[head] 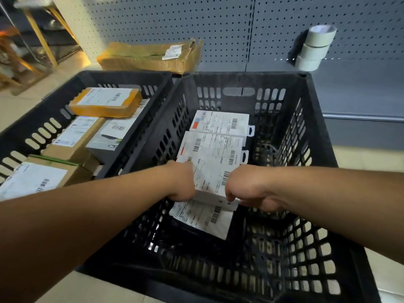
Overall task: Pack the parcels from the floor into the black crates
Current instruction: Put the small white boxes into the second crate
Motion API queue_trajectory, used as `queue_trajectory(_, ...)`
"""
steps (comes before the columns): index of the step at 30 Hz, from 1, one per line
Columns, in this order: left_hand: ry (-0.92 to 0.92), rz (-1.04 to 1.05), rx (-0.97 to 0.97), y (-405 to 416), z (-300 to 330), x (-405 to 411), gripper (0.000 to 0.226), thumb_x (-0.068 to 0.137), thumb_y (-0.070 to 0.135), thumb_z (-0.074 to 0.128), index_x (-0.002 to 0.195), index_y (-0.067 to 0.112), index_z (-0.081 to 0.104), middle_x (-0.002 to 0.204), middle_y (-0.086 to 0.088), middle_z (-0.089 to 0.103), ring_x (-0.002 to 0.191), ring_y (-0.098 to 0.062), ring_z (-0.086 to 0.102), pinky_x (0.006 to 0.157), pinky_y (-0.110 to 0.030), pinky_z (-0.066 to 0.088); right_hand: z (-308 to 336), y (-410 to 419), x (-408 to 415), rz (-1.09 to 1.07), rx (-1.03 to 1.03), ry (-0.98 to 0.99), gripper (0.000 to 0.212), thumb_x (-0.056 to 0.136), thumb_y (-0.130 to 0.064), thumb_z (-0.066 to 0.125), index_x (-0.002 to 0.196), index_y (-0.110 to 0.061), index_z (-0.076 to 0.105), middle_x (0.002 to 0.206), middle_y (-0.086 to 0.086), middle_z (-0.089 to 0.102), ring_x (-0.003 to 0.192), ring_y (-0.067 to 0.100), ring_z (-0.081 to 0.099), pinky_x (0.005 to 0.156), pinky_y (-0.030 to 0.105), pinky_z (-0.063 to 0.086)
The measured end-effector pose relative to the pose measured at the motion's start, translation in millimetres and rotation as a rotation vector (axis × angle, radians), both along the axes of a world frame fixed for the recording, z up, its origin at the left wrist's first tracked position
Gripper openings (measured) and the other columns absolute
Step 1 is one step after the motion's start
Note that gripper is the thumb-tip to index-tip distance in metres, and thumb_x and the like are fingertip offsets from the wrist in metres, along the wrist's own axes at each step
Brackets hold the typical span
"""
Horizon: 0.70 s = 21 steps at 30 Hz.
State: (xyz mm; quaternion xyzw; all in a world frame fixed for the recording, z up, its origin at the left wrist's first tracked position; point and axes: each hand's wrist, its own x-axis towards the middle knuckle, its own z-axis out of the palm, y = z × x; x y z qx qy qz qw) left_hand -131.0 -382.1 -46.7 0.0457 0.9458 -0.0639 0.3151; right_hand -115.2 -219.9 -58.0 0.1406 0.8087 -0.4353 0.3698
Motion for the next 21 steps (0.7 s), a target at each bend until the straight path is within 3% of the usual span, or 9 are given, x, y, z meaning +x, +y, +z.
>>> queue_trajectory(2,0.021,-0.045,-0.116,0,-2,3,0.056,0.096,0.017,0.059,0.147,0.017,0.036,0.145,-0.022,0.029,0.125,-0.039,0.044,0.093,-0.038,0.046,0,-1,0,0.048,0.007,0.016,0.017,0.085,0.003,0.059,0.099,-0.008,0.060,0.103,0.008,0.055,0.083,0.019,0.052,0.072,0.027,0.049)
queue_trajectory(4,0.065,-0.117,-0.170,3,-7,4,0.051,0.095,0.019,0.062,0.142,0.016,0.041,0.146,-0.021,0.032,0.129,-0.039,0.041,0.098,-0.042,0.044,1,-2,2,0.106,0.041,0.045,0.011,0.087,0.002,0.056,0.088,-0.009,0.056,0.094,0.009,0.054,0.074,0.019,0.048,0.061,0.025,0.043)
queue_trajectory(7,0.112,-0.203,-0.139,6,-16,1,0.048,0.094,0.025,0.067,0.134,0.011,0.044,0.134,-0.015,0.047,0.119,-0.034,0.053,0.094,-0.041,0.051,-1,-5,1,0.211,0.107,0.077,0.011,0.090,-0.002,0.055,0.087,-0.013,0.054,0.092,0.004,0.051,0.074,0.014,0.046,0.057,0.021,0.039)
queue_trajectory(11,0.137,-0.246,-0.158,12,-19,-9,0.035,0.094,0.015,0.065,0.127,0.008,0.055,0.123,-0.012,0.060,0.109,-0.031,0.064,0.088,-0.040,0.056,4,-9,-7,0.386,0.217,-0.008,0.007,0.095,-0.011,0.055,0.101,-0.006,0.055,0.087,0.011,0.051,0.059,0.019,0.041,0.051,0.022,0.031)
queue_trajectory(14,0.096,-0.305,-0.212,16,-22,-15,0.028,0.094,0.011,0.061,0.121,0.009,0.062,0.115,-0.009,0.065,0.103,-0.028,0.066,0.084,-0.039,0.058,7,-13,-13,0.457,0.277,-0.018,0.012,0.098,-0.016,0.055,0.106,-0.010,0.048,0.087,0.008,0.045,0.062,0.019,0.045,0.043,0.015,0.034)
queue_trajectory(16,0.099,-0.302,-0.208,14,-23,-17,0.026,0.092,0.015,0.064,0.118,0.011,0.062,0.105,-0.005,0.064,0.094,-0.025,0.065,0.075,-0.035,0.055,8,-14,-14,0.488,0.296,-0.011,0.015,0.099,-0.018,0.055,0.108,-0.011,0.045,0.087,0.007,0.044,0.064,0.019,0.047,0.039,0.012,0.036)
queue_trajectory(19,0.115,-0.269,-0.161,8,-21,-22,0.037,0.086,0.027,0.074,0.115,0.014,0.055,0.096,0.000,0.059,0.087,-0.022,0.061,0.069,-0.034,0.053,11,-11,-16,0.465,0.266,-0.025,0.019,0.099,-0.018,0.057,0.113,-0.017,0.044,0.108,0.008,0.045,0.076,0.021,0.052,0.048,0.021,0.042)
queue_trajectory(21,0.109,-0.273,-0.157,6,-20,-25,0.046,0.081,0.034,0.079,0.115,0.017,0.052,0.096,0.001,0.058,0.088,-0.022,0.060,0.071,-0.035,0.054,18,-6,-18,0.393,0.222,-0.019,0.028,0.099,-0.015,0.057,0.125,-0.020,0.047,0.110,0.007,0.046,0.083,0.023,0.051,0.054,0.024,0.047)
